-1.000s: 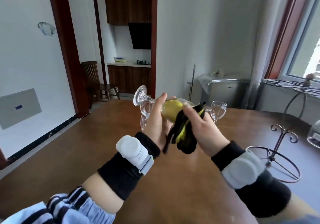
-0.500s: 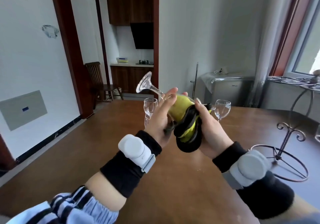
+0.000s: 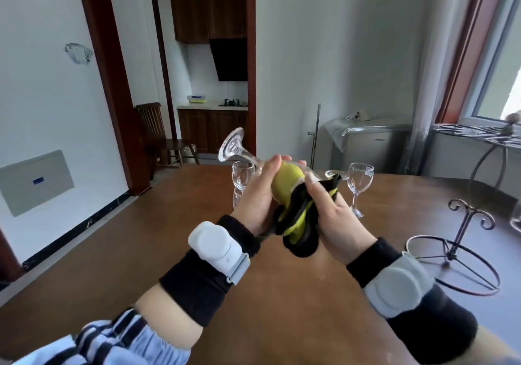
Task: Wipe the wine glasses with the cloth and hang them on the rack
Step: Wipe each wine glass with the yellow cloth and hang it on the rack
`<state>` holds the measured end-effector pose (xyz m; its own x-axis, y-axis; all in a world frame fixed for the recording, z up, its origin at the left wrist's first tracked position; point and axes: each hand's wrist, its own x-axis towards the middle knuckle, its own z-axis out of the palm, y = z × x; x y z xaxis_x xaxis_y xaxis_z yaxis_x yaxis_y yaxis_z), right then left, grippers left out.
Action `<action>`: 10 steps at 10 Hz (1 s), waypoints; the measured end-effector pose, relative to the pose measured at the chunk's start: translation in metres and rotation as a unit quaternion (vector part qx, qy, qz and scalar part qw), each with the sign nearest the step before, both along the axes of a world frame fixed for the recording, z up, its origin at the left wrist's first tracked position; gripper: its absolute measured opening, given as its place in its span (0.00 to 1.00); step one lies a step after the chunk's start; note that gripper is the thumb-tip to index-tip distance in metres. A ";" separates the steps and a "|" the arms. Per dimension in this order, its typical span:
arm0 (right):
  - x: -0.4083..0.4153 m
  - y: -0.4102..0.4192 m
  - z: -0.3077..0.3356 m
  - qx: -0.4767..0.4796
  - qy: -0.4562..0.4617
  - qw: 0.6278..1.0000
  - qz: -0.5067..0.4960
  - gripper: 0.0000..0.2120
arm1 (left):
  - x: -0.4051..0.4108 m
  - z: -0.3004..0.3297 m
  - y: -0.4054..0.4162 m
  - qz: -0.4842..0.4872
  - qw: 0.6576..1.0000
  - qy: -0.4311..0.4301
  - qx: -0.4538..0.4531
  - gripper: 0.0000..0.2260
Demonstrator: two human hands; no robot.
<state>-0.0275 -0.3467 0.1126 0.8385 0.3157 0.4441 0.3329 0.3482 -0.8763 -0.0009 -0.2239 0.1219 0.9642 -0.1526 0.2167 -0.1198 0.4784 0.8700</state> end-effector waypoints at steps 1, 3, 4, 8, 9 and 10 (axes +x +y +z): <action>0.008 -0.004 -0.007 -0.334 -0.309 0.863 -0.222 0.16 | -0.001 0.006 -0.001 0.026 0.999 0.037 0.018 0.15; 0.010 -0.004 -0.007 -0.194 -0.095 0.964 -0.157 0.10 | -0.005 -0.008 0.007 -0.007 0.996 0.062 0.059 0.30; 0.005 -0.002 -0.004 -0.052 0.010 0.990 -0.131 0.14 | -0.007 -0.013 0.003 0.046 0.993 0.010 0.110 0.22; 0.003 -0.005 0.011 0.172 0.296 0.939 0.023 0.19 | 0.004 -0.013 0.010 0.034 0.974 -0.198 0.100 0.20; 0.001 0.000 0.007 0.176 0.191 0.964 -0.056 0.19 | 0.003 -0.016 0.009 0.038 0.982 -0.143 0.118 0.24; 0.003 0.004 -0.008 0.013 -0.057 0.971 -0.231 0.17 | -0.005 -0.009 0.006 0.008 0.994 -0.008 0.110 0.32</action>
